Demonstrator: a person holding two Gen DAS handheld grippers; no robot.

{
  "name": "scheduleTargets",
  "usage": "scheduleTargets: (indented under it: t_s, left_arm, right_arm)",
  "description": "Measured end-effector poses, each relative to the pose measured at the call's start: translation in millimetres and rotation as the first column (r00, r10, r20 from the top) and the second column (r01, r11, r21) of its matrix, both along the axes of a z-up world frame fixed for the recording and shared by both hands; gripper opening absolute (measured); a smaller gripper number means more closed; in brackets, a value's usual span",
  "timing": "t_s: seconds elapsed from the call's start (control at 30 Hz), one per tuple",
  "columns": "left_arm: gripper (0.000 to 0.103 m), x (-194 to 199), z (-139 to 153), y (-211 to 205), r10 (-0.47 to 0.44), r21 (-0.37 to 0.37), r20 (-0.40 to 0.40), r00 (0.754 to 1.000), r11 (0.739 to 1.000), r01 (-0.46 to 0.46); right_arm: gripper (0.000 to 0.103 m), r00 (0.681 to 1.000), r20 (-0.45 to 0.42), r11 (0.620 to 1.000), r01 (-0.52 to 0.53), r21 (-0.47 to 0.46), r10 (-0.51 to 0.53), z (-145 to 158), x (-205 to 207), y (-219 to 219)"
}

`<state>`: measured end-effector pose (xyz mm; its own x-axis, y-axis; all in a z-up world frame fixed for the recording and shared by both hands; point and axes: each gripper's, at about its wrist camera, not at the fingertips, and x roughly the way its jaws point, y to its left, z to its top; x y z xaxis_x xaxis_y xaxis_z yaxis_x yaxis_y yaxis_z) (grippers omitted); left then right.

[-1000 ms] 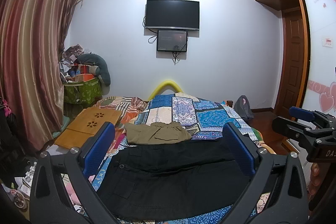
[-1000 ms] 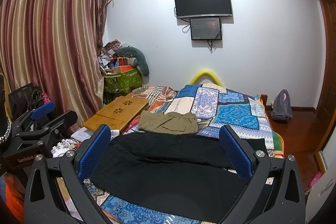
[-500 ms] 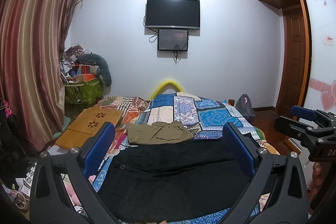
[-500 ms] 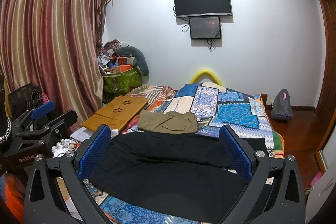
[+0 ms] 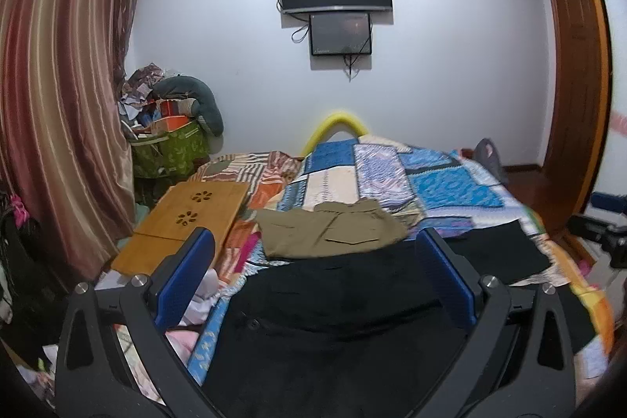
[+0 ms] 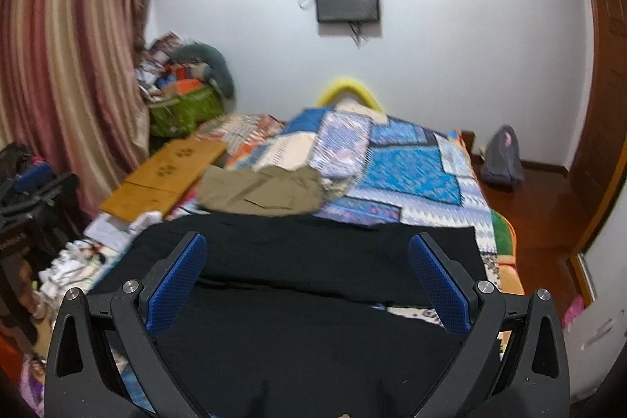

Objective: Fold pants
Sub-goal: 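Lower both grippers onto the black pants waistband and close them on it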

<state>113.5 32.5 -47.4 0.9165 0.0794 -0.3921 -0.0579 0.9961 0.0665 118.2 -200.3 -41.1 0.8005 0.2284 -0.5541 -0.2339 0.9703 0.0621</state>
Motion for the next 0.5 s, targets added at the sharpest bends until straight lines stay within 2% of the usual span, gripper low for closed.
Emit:
scheduleTargets:
  t_s: [0.27,0.37,0.5]
  left_arm:
    - [0.103,92,-48,39,-0.004,-0.013,-0.184,0.983,1.0,0.001]
    - [0.103,127,-72,53,0.003,-0.013,-0.267,0.964,1.0,-0.007]
    - [0.103,167,-110,75,0.019,0.016,-0.377,0.926,1.0,-0.014]
  right_arm:
    - [0.103,0.997,-0.07,0.994,0.016,-0.105,-0.024,-34,56,-16]
    - [0.103,0.995,-0.096,0.989,0.003,-0.149,-0.017,-47,76,-17]
    - [0.101,0.99,-0.142,0.979,-0.026,-0.202,-0.003,-70,107,-19]
